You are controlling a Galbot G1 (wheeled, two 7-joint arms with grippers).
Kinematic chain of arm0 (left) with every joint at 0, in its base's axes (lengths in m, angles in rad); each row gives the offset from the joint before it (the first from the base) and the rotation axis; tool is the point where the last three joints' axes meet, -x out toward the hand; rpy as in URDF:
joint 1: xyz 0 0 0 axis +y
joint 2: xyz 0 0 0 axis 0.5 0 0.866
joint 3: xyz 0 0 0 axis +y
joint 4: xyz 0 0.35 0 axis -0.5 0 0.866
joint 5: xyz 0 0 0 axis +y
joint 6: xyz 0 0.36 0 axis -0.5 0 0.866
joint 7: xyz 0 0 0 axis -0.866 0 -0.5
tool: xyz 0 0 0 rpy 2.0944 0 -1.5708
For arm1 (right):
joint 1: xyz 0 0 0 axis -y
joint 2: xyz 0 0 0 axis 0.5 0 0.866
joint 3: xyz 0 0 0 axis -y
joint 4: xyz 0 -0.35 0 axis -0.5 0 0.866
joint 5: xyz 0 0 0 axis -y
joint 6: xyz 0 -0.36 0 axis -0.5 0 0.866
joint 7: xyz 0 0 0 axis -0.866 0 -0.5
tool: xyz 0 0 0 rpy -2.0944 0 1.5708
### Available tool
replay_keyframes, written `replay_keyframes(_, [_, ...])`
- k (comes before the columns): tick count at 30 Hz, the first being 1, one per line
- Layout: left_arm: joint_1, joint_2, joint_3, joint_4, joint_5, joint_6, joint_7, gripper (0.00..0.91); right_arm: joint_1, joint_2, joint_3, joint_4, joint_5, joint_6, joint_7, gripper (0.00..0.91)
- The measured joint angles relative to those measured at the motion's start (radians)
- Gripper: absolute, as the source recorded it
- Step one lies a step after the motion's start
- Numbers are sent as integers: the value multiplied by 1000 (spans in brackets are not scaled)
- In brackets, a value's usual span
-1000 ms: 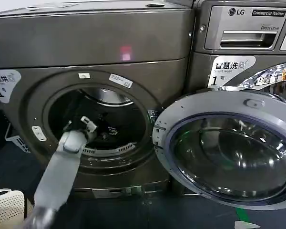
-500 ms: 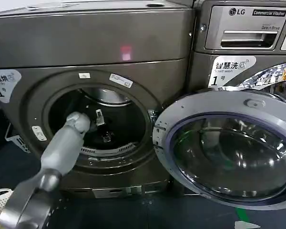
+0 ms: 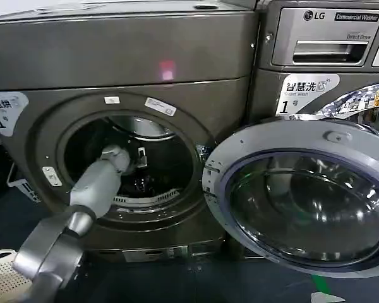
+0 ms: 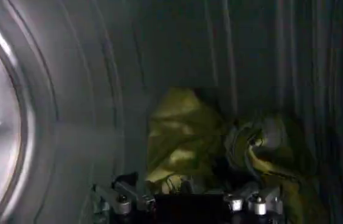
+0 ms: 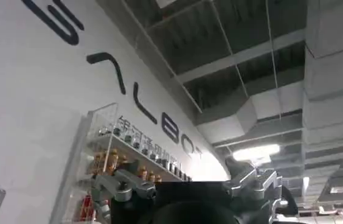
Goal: Grasp the clothes from the dryer.
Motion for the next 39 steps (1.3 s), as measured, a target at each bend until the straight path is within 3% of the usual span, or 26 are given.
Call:
replay_keyframes(19, [5,-45,-3,85,26,49,-85,907,13,2,-14,15,-7,4,-5,907])
replay_keyframes(20, [5,-48,-3,88,27,50,-85,546,13,2,-13,15,-7,4,-5,907])
replay_keyframes(22, [4,-53,-4,97,31,50,-84,137,12,2,-11,15,-7,5,-5,907])
replay_keyframes(23, [3,-56,-5,102,34,50,-82,80,12,2,-10,14,-7,5,-5,907])
replay_keyframes(25, [3,-59,-7,107,34,47,-76,0,12,2,-9,12,-7,5,-5,907])
replay_keyframes(39, [-10,-53,-8,109,25,32,-47,0,11,2,-8,11,-5,7,-5,907])
